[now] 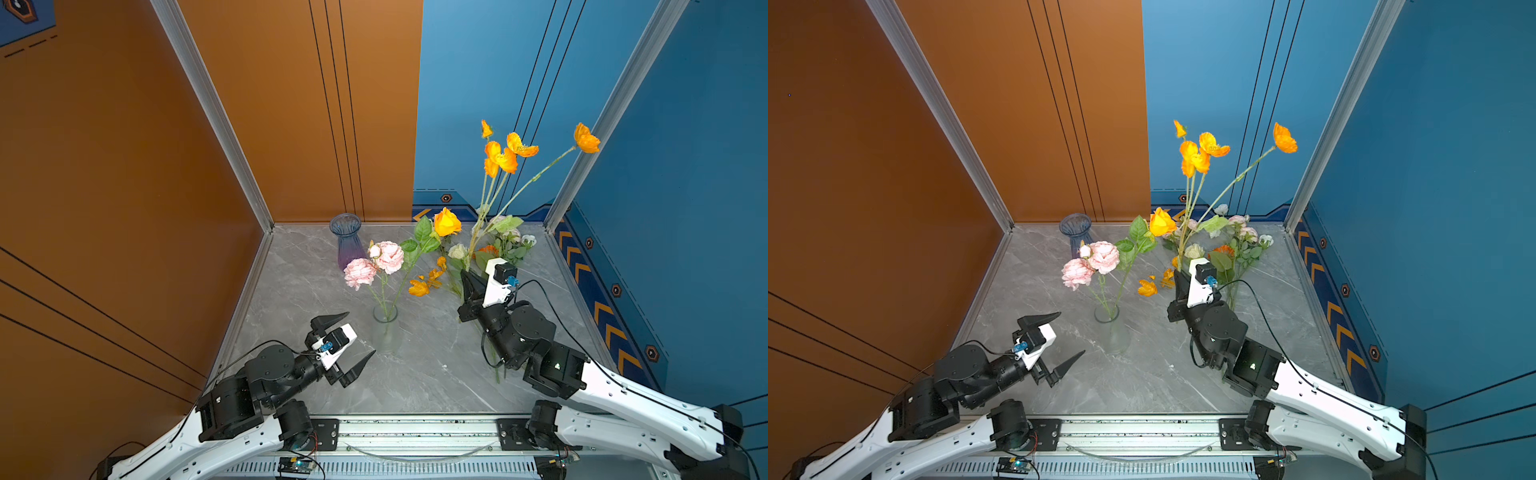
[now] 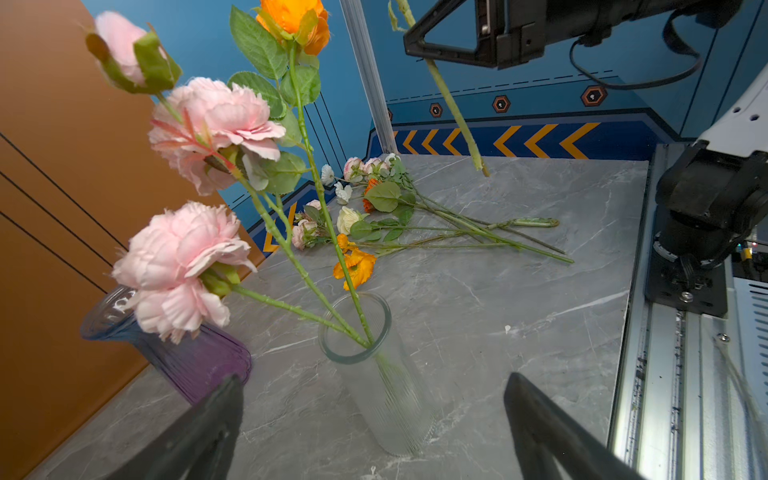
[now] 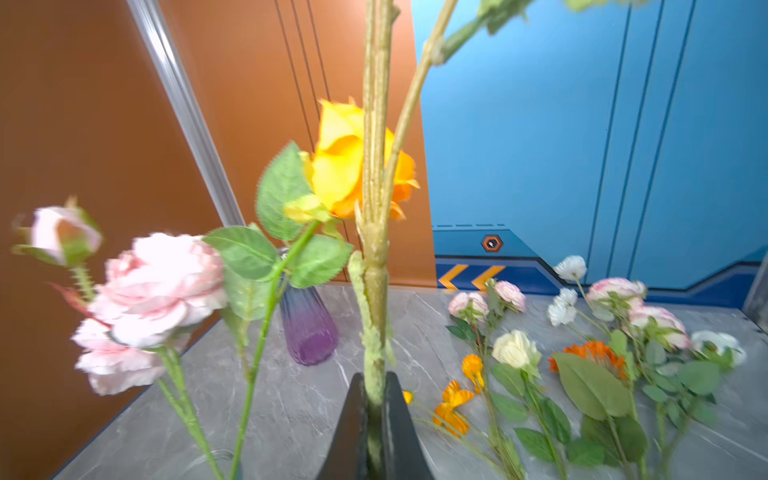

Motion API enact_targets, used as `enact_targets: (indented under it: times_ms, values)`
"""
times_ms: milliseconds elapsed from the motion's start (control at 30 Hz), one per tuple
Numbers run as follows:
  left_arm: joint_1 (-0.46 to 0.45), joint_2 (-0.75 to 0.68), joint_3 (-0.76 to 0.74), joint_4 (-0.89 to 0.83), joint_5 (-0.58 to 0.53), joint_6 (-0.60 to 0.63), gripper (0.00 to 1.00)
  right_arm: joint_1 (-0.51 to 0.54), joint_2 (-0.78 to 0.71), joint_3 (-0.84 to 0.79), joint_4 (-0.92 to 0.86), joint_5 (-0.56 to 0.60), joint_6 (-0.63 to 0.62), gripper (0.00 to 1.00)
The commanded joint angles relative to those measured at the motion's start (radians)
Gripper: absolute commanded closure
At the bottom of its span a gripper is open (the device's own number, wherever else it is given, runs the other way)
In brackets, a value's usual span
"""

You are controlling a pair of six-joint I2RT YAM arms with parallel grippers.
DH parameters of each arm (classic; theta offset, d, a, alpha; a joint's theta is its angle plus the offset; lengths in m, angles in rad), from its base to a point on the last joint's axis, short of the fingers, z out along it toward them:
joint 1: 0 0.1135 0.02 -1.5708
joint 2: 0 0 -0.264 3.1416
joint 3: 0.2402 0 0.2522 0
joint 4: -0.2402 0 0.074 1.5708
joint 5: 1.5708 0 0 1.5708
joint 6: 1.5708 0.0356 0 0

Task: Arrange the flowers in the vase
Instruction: 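Lift the orange poppies with the right gripper toward the clear vase, then lower the orange poppy stems into the clear glass vase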

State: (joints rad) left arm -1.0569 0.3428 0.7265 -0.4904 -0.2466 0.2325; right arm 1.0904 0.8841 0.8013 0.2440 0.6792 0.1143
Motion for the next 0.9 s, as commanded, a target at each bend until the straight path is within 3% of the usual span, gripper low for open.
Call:
enact_targets:
  times_ms: [0, 267, 633, 867]
  values:
    - [-0.006, -0.033, -0.015, -0.032, -0.042, -0.050, 0.02, 0.070, 0.041, -0.020, 0.254, 0.032, -0.213, 1.00]
    - [-0.005, -0.035, -0.019, -0.033, -0.002, -0.044, 0.02, 0.177, 0.215, 0.002, 0.513, -0.103, -0.297, 1.00]
    - [0.002, -0.053, -0.022, -0.028, 0.020, -0.041, 0.02, 0.189, 0.524, 0.101, 0.730, -0.190, -0.362, 1.00]
    - [0.005, -0.047, -0.025, -0.023, 0.033, -0.041, 0.02, 0.178, 0.641, 0.110, 0.837, -0.205, -0.385, 1.00]
